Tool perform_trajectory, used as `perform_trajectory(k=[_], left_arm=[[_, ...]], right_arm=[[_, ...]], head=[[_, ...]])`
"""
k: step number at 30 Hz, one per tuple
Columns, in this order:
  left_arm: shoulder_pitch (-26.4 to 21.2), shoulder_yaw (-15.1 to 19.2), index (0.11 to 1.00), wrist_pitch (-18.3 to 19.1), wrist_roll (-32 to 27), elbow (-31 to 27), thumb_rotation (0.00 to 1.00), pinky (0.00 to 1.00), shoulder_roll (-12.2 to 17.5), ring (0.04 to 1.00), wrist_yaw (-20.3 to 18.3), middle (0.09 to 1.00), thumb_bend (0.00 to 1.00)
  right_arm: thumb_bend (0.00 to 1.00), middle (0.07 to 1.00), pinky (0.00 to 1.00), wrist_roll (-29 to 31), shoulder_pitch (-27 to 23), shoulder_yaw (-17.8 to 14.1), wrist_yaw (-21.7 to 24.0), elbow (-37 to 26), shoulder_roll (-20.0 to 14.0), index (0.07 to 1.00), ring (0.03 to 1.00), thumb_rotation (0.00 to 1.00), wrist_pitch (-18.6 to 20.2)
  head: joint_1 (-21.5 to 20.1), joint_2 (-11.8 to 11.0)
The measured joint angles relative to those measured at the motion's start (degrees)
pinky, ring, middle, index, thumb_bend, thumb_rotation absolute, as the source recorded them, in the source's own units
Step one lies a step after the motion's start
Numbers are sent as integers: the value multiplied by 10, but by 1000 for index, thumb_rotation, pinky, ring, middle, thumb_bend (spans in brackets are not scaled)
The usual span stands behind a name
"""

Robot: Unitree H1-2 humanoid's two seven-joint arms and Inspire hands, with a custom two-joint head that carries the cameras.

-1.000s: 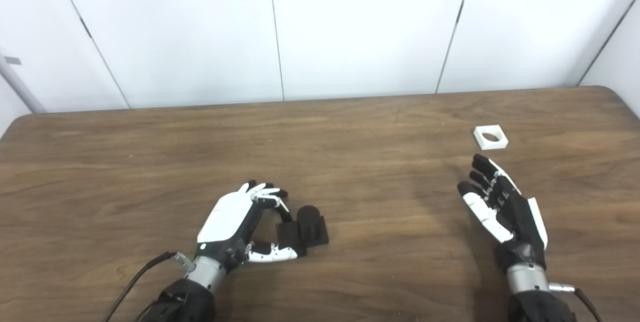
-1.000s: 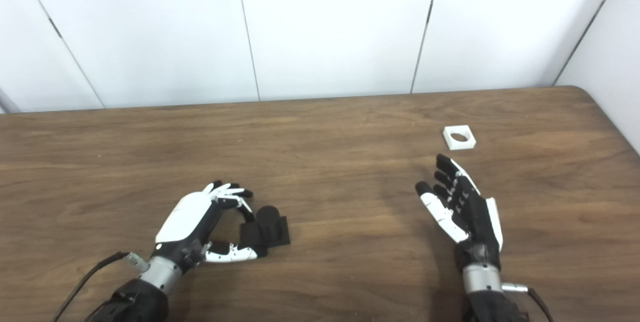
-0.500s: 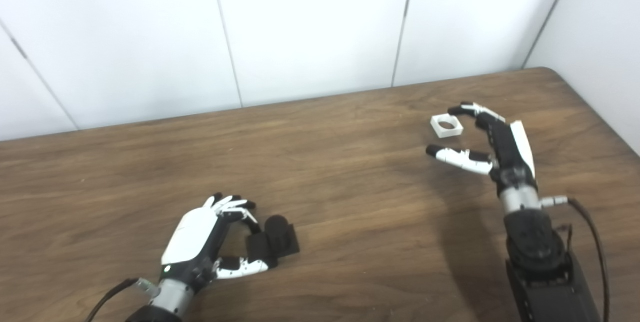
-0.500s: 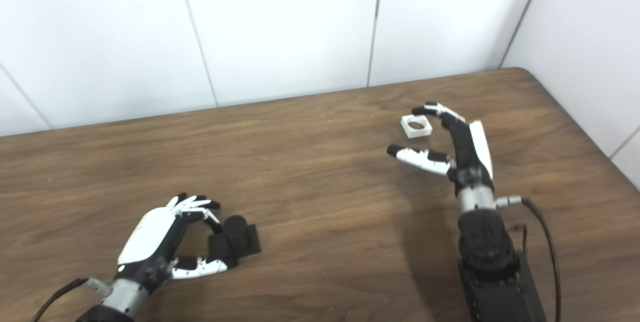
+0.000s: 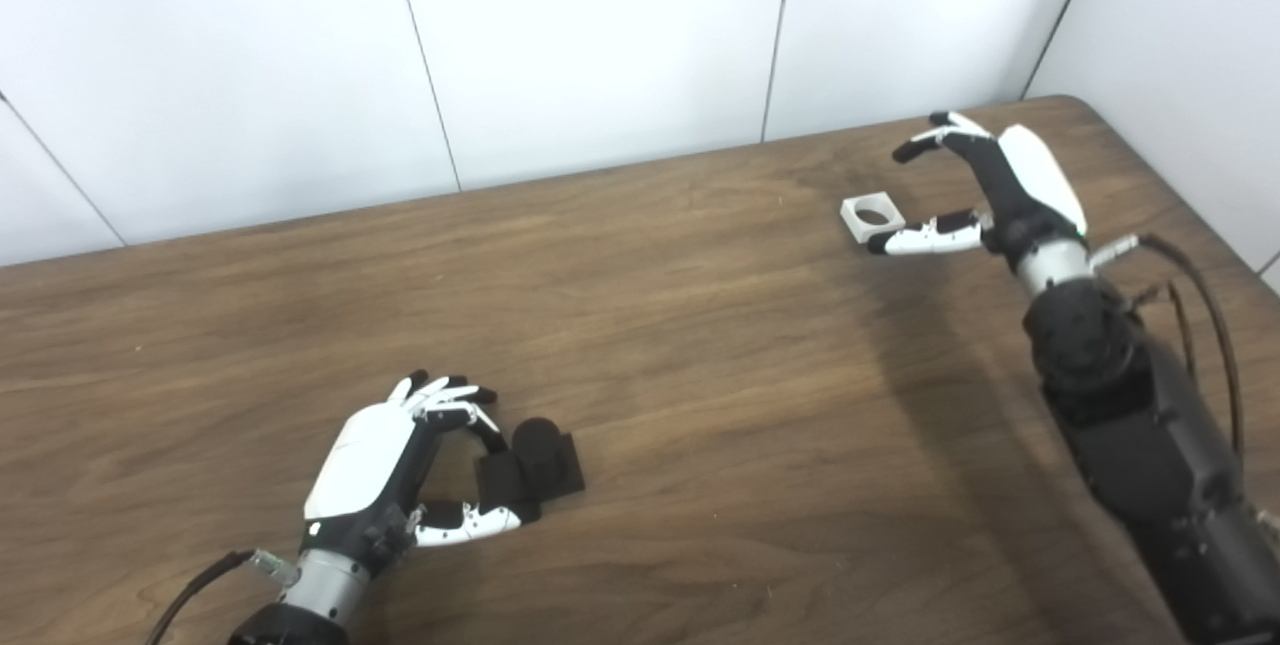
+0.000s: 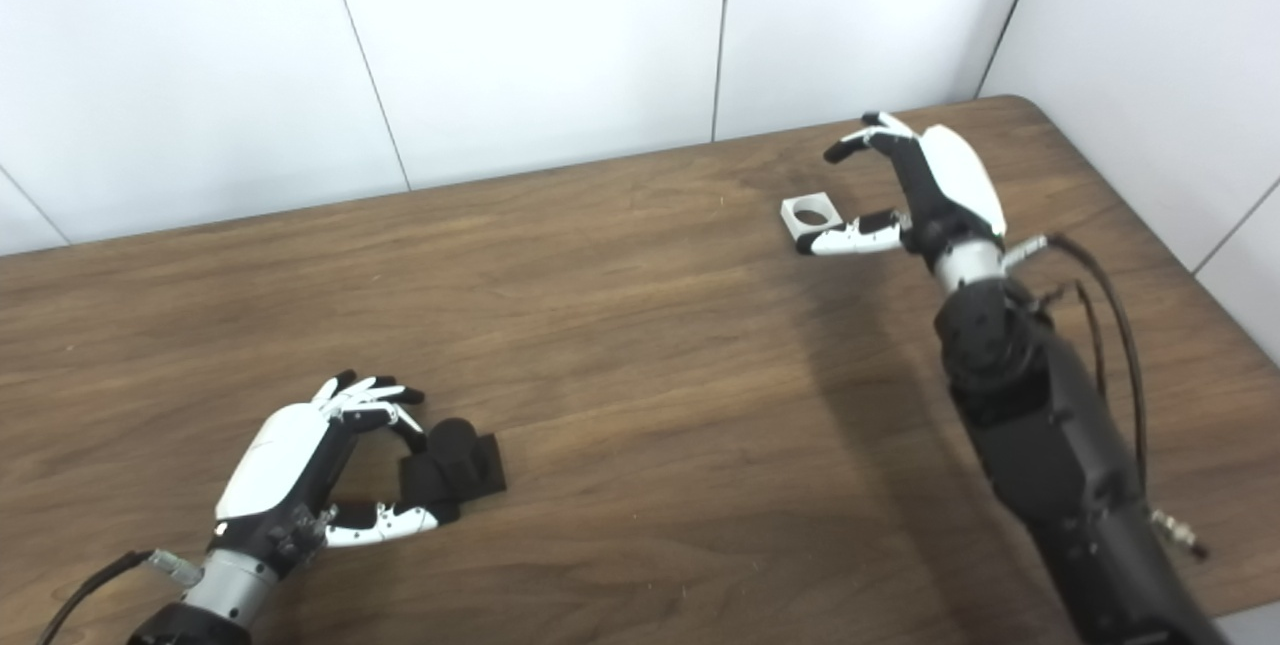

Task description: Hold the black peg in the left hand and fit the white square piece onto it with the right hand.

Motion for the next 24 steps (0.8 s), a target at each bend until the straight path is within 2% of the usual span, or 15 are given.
perform_trajectory(k=[4,10,17,24], left_arm=[[1,0,485,1,0,-2,47,1000,0,885,-4,788,520],[1,0,485,3,0,-8,47,1000,2,881,-9,786,519],[2,1,485,3,-3,-9,46,1000,2,883,-10,787,519],[3,1,485,2,-5,-9,46,1000,2,882,-10,785,519]], right_arm=[[865,937,999,-14,-40,42,58,49,-43,676,1000,166,6],[876,934,1000,-40,-100,89,108,103,-69,678,1000,158,10],[889,938,1000,-86,-148,152,160,146,-79,684,1000,147,8],[894,930,1000,-101,-179,172,167,196,-75,681,1000,127,-5]], head=[[-2,1],[-2,0],[-2,-1],[0,-1]])
